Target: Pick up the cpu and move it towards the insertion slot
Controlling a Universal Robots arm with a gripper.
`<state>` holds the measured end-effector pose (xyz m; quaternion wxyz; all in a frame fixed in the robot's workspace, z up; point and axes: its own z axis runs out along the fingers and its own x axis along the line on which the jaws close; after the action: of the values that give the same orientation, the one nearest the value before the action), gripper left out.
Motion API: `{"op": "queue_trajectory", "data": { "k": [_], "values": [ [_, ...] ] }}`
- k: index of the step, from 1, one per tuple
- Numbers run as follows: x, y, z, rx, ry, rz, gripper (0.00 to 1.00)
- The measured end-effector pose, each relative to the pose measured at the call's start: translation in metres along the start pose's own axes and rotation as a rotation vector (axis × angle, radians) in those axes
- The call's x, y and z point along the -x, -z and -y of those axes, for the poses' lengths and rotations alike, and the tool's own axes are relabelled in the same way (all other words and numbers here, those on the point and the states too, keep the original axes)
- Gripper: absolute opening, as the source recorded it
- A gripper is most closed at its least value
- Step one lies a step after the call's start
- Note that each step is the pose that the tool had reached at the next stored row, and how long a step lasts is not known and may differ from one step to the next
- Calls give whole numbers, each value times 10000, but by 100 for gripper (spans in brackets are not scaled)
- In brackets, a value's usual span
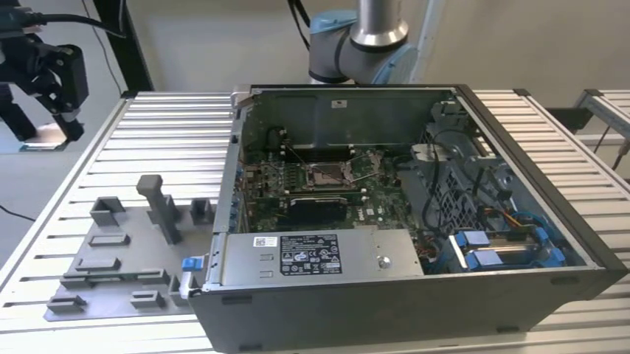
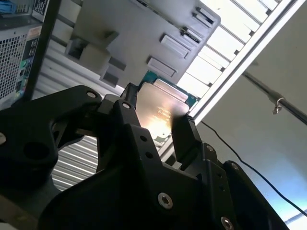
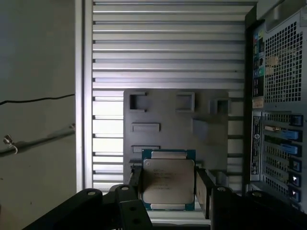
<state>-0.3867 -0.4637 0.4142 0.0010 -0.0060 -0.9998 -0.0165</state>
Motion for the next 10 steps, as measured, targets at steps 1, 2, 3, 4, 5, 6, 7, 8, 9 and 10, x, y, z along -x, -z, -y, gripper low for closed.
{"op": "queue_trajectory", "data": {
  "k": [1, 2, 3, 4, 5, 6, 7, 8, 9, 10],
  "values": [
    [22, 4, -2, 0, 0, 0, 0],
    [45, 8, -5, 0, 0, 0, 0],
    [68, 12, -8, 0, 0, 0, 0],
    [91, 16, -11, 0, 0, 0, 0],
    [113, 21, -13, 0, 0, -1, 0],
    [134, 25, -16, 0, 0, -1, 0],
    [158, 29, -19, 0, 0, -1, 0],
    [181, 33, -22, 0, 0, -1, 0],
    [201, 37, -25, 0, 0, -1, 0],
    [223, 41, -27, 0, 0, -1, 0]
  ]
}}
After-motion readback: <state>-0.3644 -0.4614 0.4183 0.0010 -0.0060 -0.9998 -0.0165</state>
